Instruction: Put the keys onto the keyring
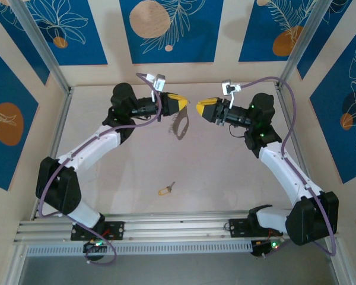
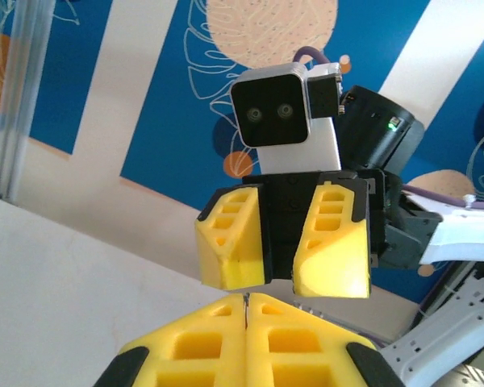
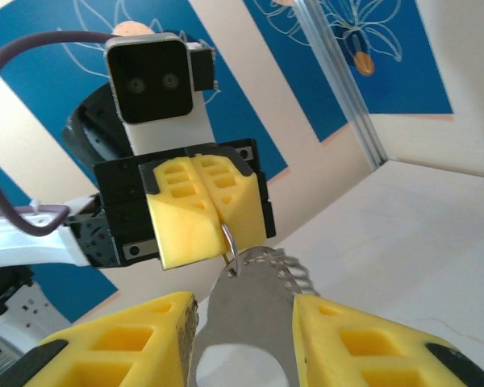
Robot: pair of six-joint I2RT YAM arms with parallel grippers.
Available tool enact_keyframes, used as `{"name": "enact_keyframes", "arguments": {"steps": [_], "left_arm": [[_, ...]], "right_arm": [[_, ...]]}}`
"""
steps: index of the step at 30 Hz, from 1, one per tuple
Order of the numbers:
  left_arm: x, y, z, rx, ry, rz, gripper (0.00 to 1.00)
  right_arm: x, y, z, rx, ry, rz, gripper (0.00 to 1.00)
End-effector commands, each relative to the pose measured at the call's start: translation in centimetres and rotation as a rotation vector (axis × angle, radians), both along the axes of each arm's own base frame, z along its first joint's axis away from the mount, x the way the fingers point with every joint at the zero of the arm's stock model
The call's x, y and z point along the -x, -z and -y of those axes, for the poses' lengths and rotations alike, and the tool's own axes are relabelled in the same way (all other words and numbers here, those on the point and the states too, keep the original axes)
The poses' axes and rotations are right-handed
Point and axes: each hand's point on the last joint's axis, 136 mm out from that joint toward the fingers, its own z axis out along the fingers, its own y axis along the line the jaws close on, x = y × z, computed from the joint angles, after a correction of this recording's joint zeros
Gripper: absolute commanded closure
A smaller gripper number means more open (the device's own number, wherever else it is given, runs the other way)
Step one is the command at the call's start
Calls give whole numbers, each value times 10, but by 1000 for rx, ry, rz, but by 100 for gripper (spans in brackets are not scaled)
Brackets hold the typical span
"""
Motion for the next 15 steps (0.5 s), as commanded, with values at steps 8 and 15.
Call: {"name": "enact_keyframes", "arguments": {"steps": [8, 15], "left_arm": [[14, -35, -3, 69, 61, 91, 100], [17, -40, 0, 82, 73, 92, 100]], "right_arm": [[17, -34, -16, -34, -92, 83, 61], [14, -32, -23, -28, -107, 79, 63]]}}
